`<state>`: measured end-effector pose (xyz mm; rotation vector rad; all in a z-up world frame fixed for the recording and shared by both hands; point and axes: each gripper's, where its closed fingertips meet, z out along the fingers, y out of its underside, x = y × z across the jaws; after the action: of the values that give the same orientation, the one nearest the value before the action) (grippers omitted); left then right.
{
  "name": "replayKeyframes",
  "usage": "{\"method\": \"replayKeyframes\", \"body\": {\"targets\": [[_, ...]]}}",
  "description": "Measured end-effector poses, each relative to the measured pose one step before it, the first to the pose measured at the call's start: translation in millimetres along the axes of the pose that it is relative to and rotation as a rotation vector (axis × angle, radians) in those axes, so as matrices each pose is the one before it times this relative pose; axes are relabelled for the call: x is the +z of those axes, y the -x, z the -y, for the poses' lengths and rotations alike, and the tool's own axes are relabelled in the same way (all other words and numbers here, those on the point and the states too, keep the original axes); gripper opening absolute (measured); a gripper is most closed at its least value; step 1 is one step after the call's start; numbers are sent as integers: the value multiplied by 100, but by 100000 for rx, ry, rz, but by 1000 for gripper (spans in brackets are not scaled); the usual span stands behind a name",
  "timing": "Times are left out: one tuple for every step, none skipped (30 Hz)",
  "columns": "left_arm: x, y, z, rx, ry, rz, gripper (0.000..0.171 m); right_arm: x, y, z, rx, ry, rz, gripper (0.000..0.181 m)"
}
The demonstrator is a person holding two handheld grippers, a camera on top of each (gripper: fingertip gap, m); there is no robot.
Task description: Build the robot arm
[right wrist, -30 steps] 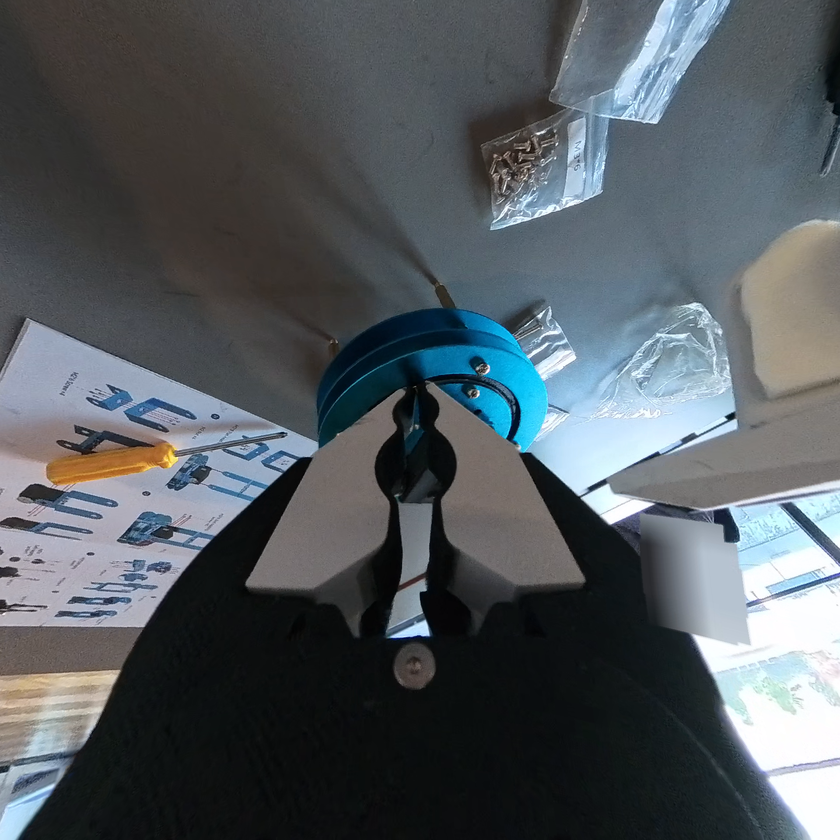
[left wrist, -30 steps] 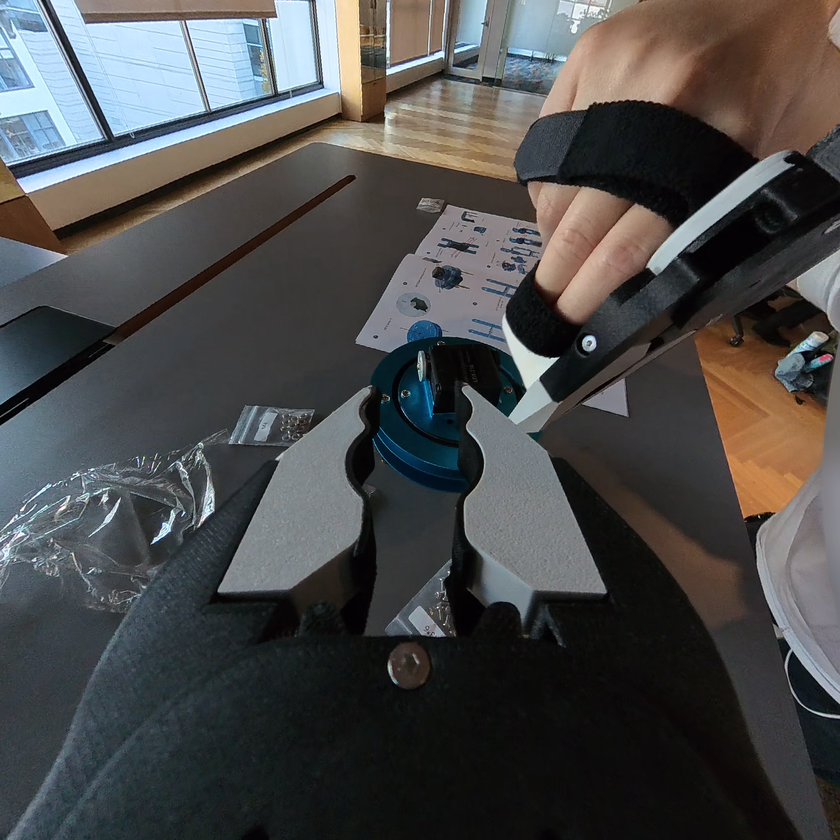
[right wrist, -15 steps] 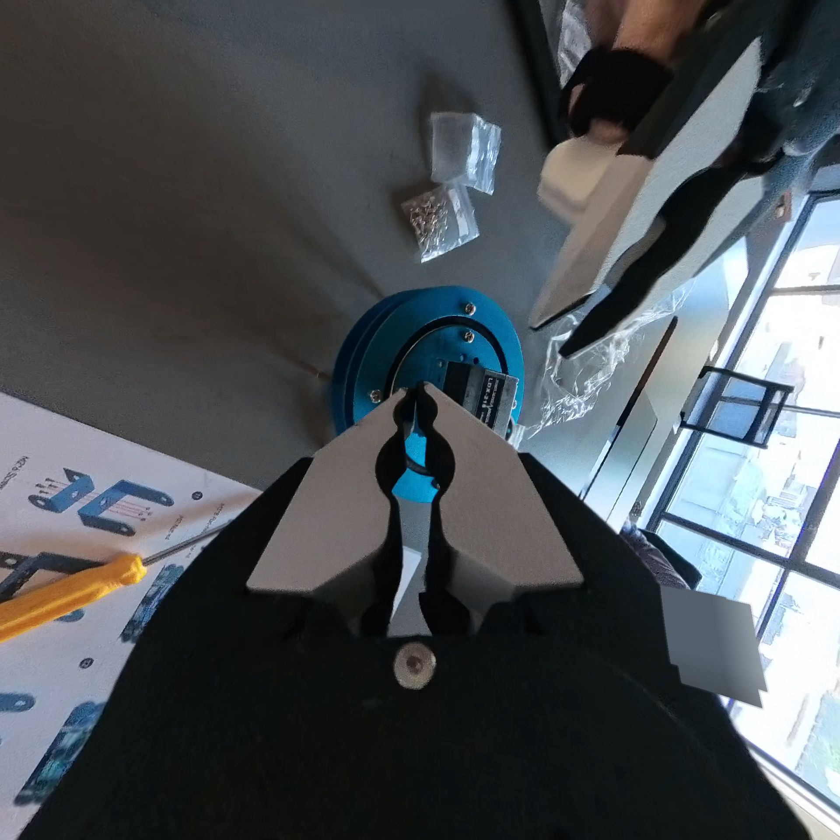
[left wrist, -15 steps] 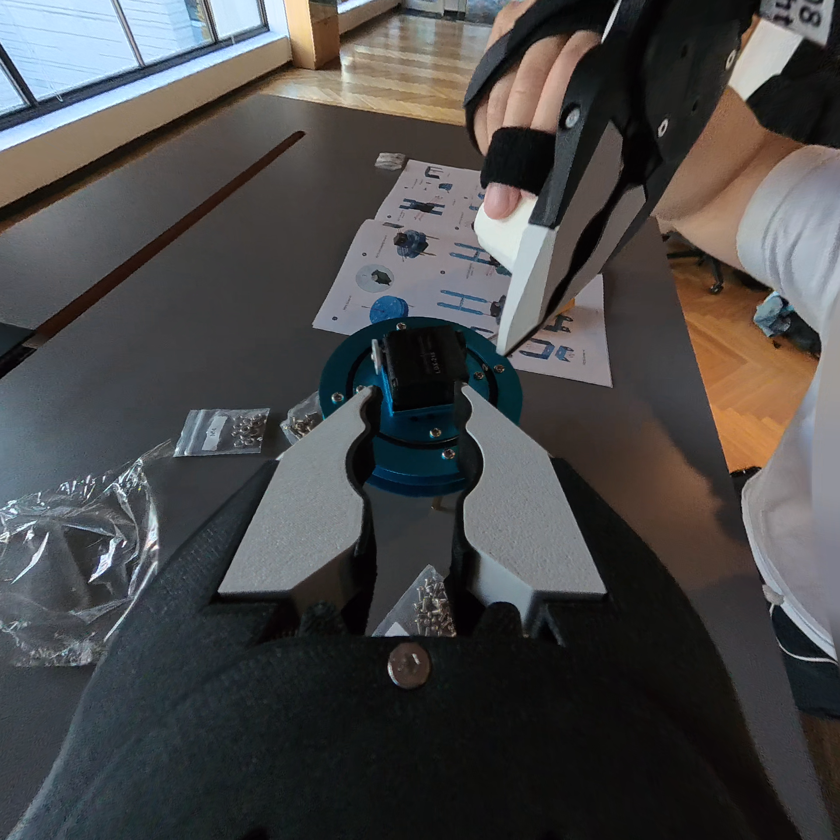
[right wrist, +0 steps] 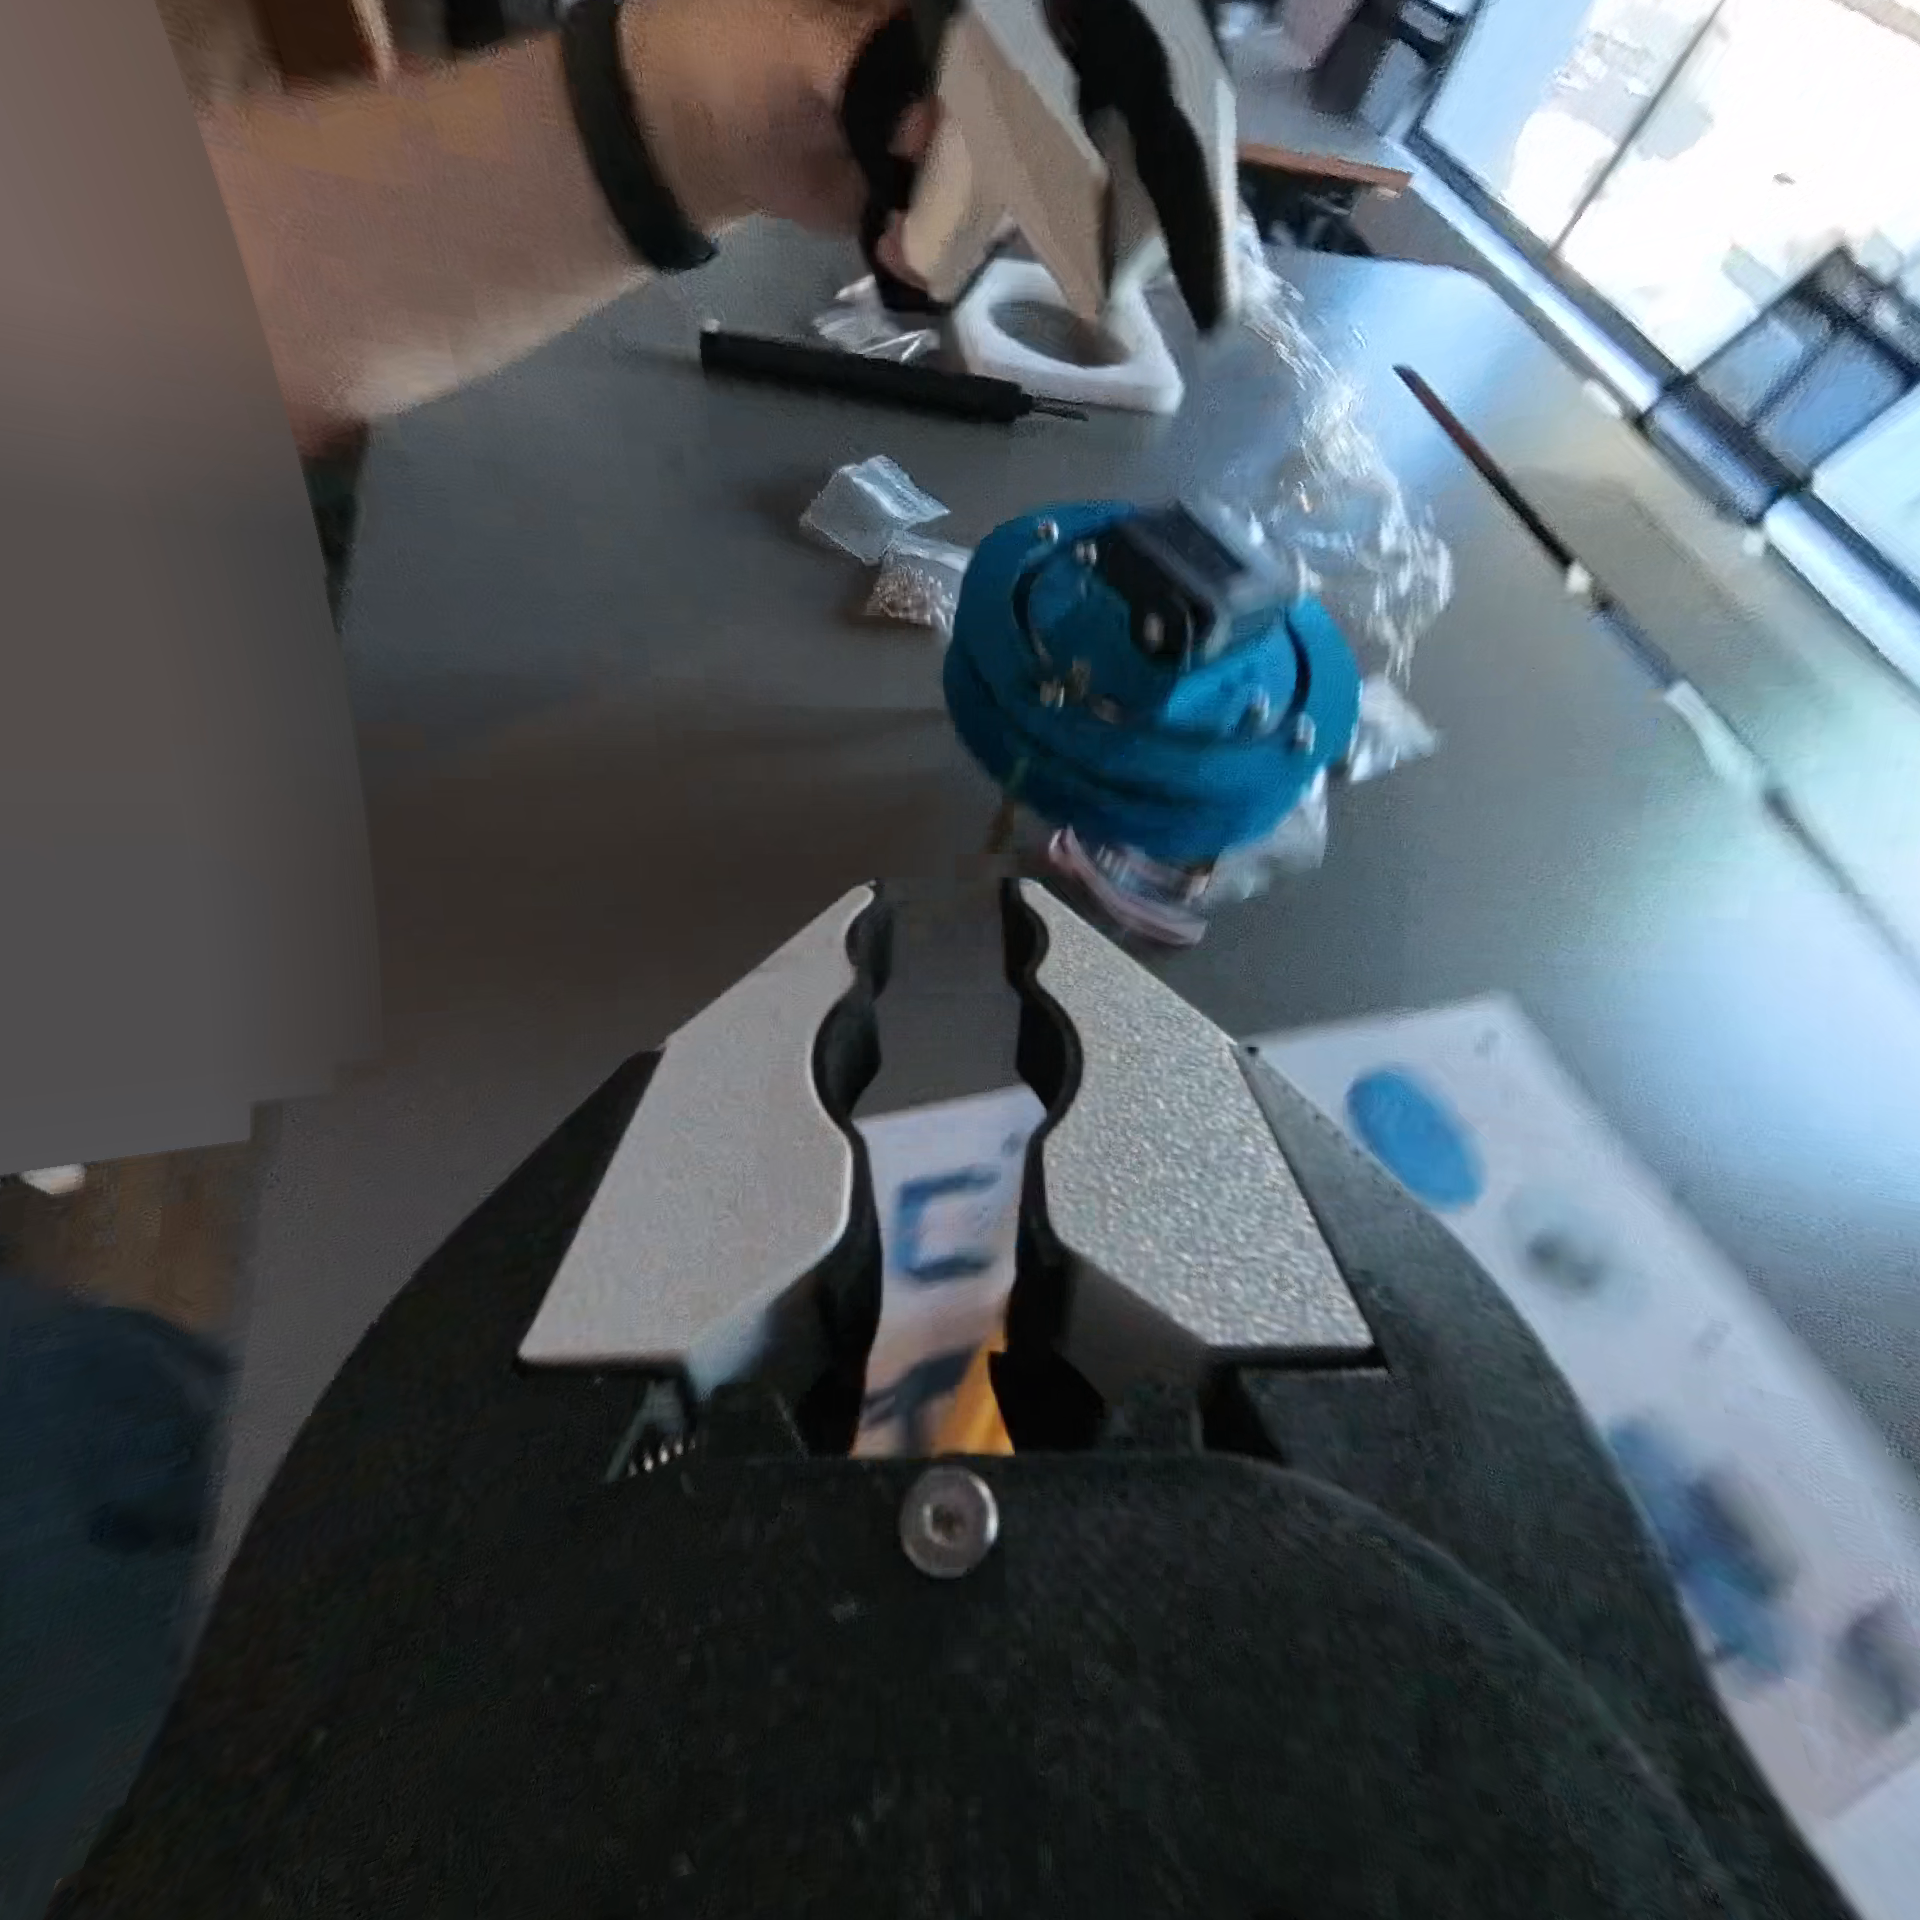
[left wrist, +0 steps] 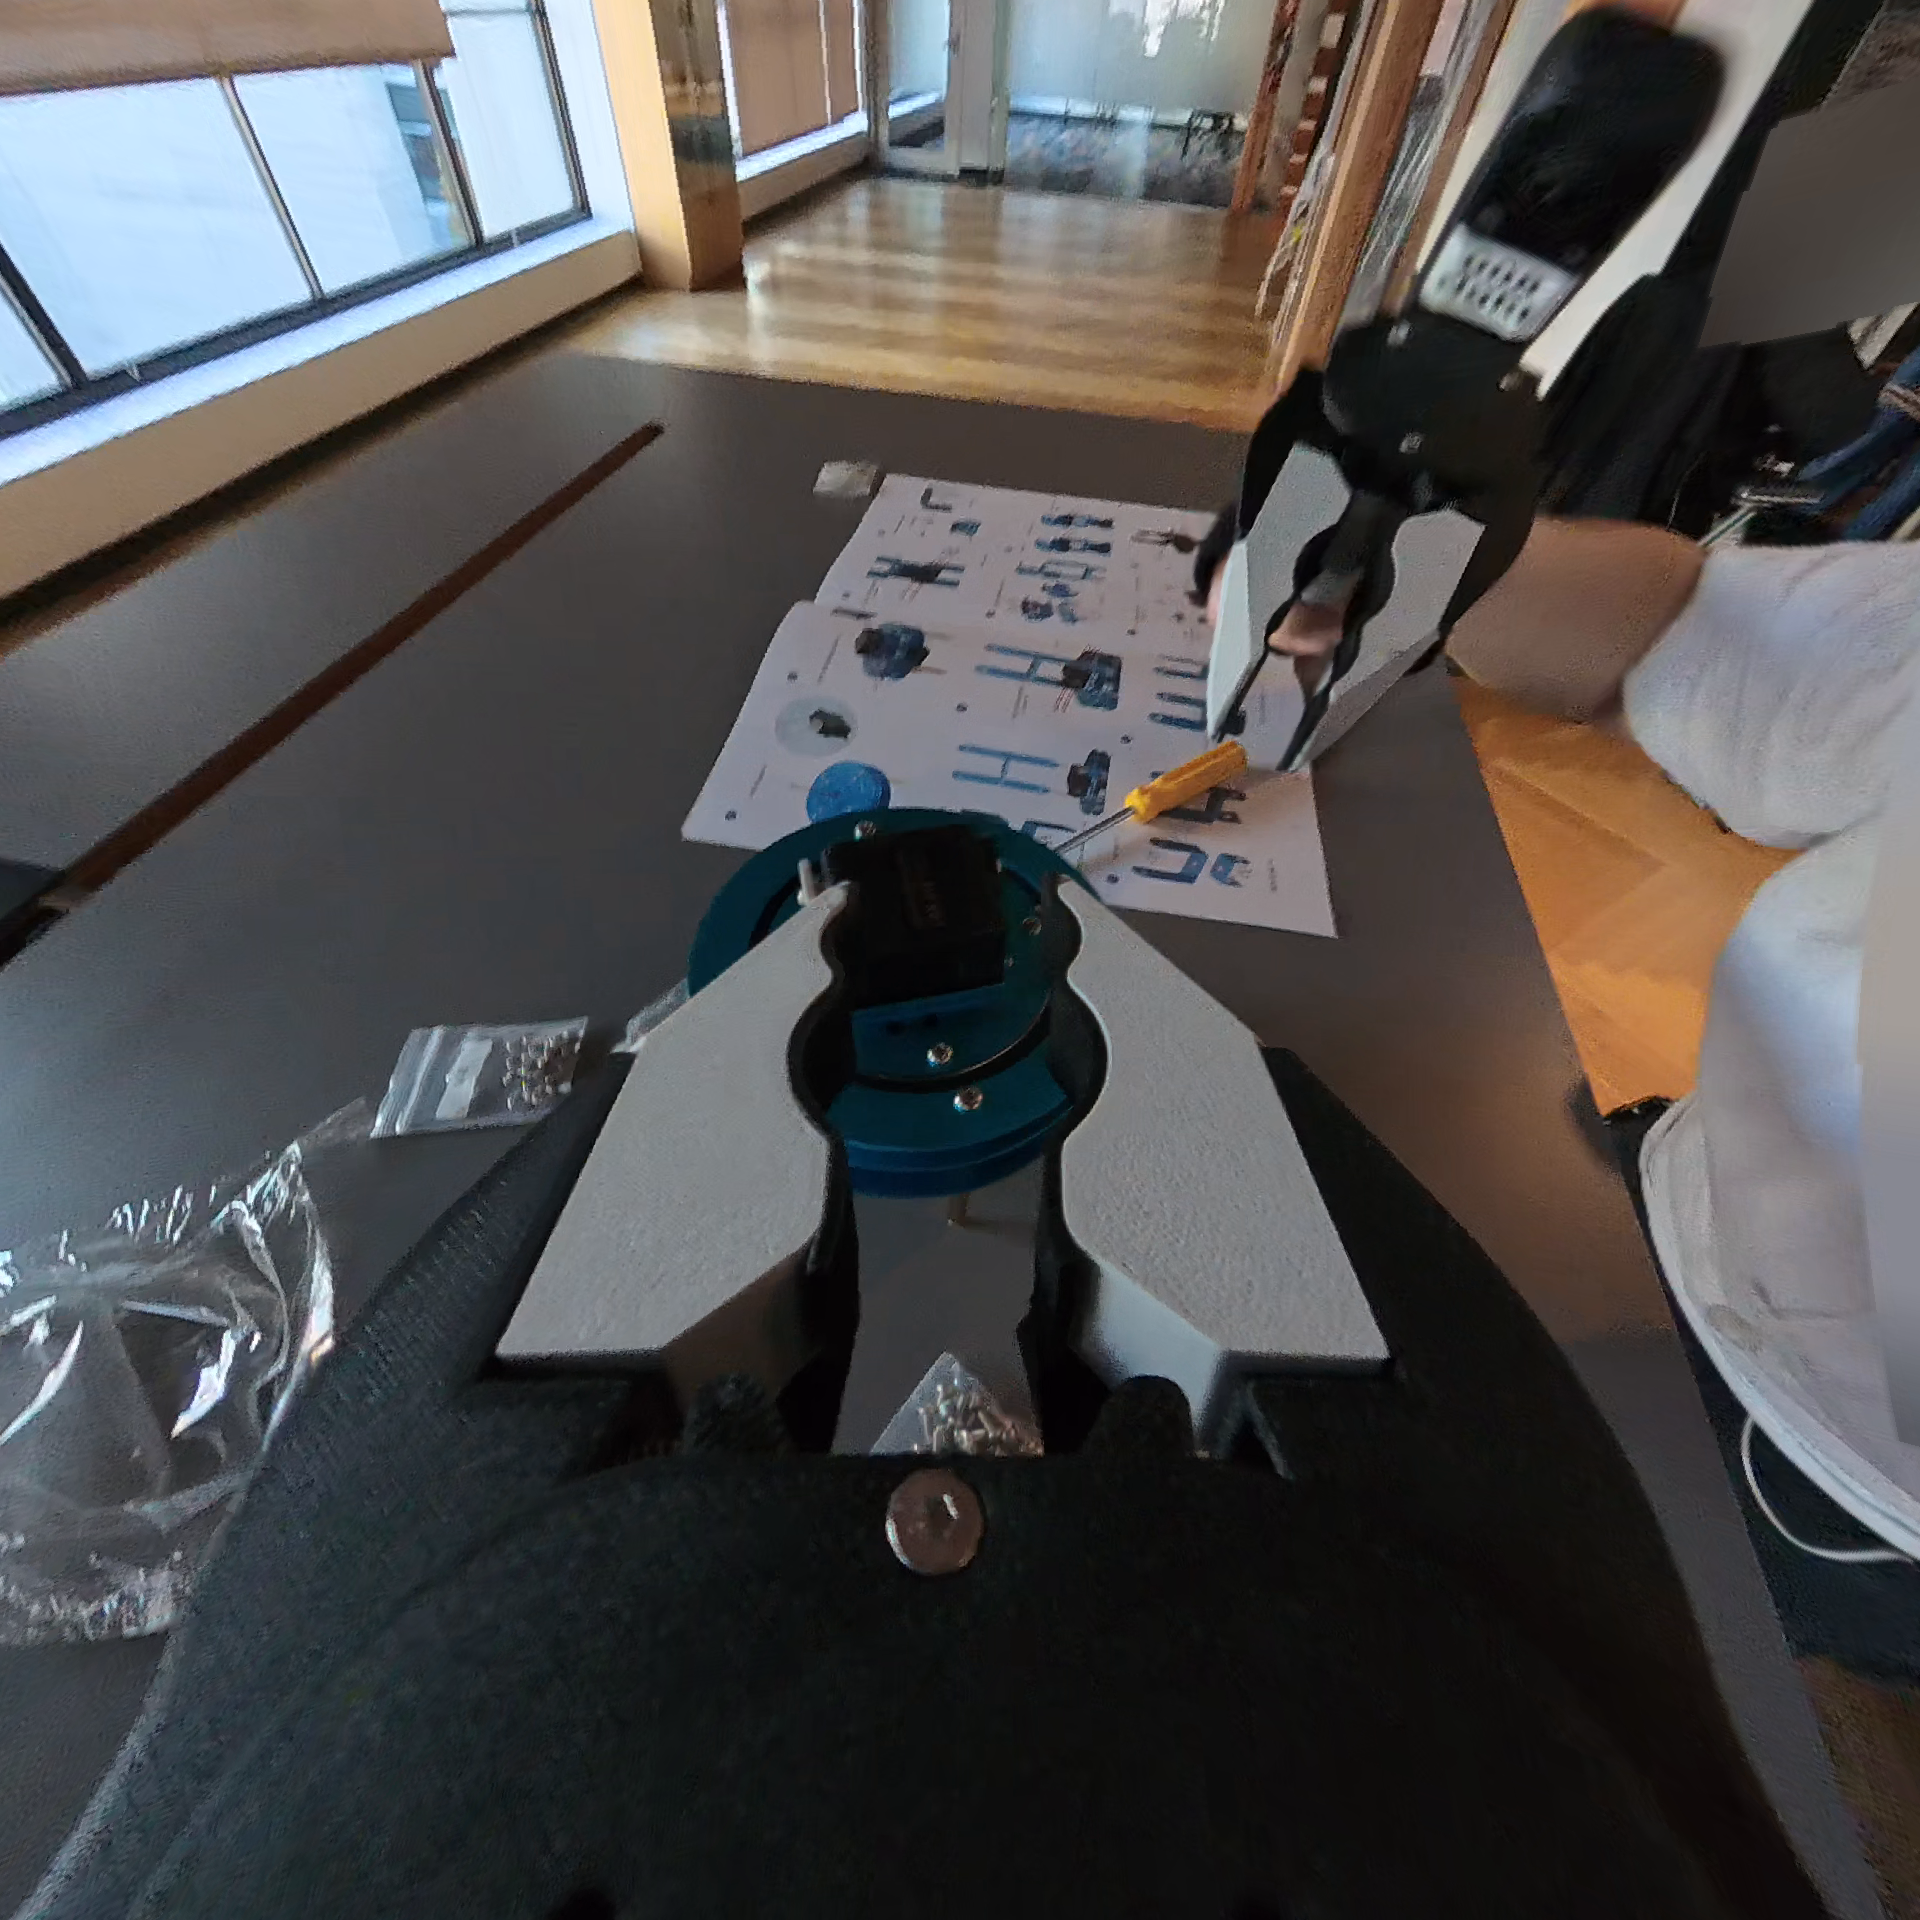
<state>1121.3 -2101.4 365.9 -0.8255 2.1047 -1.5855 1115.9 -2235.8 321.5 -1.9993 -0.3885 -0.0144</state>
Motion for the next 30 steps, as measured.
{"method": "replayKeyframes", "body": {"targets": [[-92,-349,437,1599,-2041,-523,32,-1491,89,-1490,9835,-1827,-4897,22],[3,-306,359,1503,-1773,-406,32,-1597,-596,-1811,7299,-169,-8455,23],[71,-268,248,1612,-1342,-417,32,-1570,-410,-1753,4599,49,-6473,26],[96,-265,185,1495,-993,-479,31,-1461,-396,-1430,3474,-197,-5049,26],[78,-218,242,1272,-1374,-204,31,-1234,-895,-865,2915,-1819,-6615,27],[18,-193,348,870,-2136,-94,31,-911,-1000,-423,501,-1807,-6021,31],[-36,-172,374,173,-2255,-323,30,-561,-836,-37,-708,-2090,-4796,31],[-50,-148,274,-424,-1643,-627,29,-121,-628,-39,-1962,-1454,-4028,31],[-82,-56,140,-569,-960,-299,29,212,-300,-626,-2187,3949,-1994,34],[-110,116,80,-359,-759,546,29,356,315,-589,1273,5687,1645,40],[-131,213,-38,-358,-410,836,28,417,725,-171,2078,3915,4012,45],[-116,264,-194,-795,332,557,28,389,586,129,268,2331,2865,47],[-112,274,-250,-1077,467,245,27,435,312,291,150,978,1004,46],[-75,271,-230,-1246,-163,-104,26,512,230,88,-315,2455,901,46],[-45,318,-183,-1893,-669,-75,26,580,4,-121,271,3721,27,46],[-34,283,-127,-2490,-1133,-572,26,653,327,-56,1686,2505,2239,46],[-23,145,-76,-2795,-1382,-1348,26,669,225,-194,2282,2692,1890,46],[-25,93,-52,-2820,-1372,-1500,25,599,-367,-420,1550,3332,-1717,44],[-34,51,-1,-2520,-1333,-1445,25,566,-565,-580,324,3117,-3253,41],[-12,-57,35,-2070,-1231,-1737,24,577,17,-504,-729,2224,-154,32],[1,-78,41,-1945,-918,-1486,23,479,734,-86,-1198,-441,3734,18],[24,39,-83,-1751,334,-356,22,169,48,225,575,-941,-796,18],[5,182,-201,-734,1819,1213,22,53,-246,153,684,-406,-3314,17],[-3,177,-150,837,1473,2048,22,-106,-354,217,-885,-1208,-5323,17],[-14,184,-103,1774,1455,2790,21,-346,-201,396,-1687,-3002,-5561,17],[-37,136,5,1501,1235,2857,21,-567,198,600,-824,-4449,-3640,17],[-87,-48,151,1036,747,1647,22,-720,579,797,1415,-5224,-1215,17],[-133,-241,142,1272,1224,384,22,-785,1019,1027,2016,-5772,1081,17],[-139,-108,131,1849,1055,1447,22,-698,1101,1195,2442,-5967,1237,17],[-101,107,69,2605,1036,2831,22,-467,1040,1204,2178,-4811,824,17]]}}
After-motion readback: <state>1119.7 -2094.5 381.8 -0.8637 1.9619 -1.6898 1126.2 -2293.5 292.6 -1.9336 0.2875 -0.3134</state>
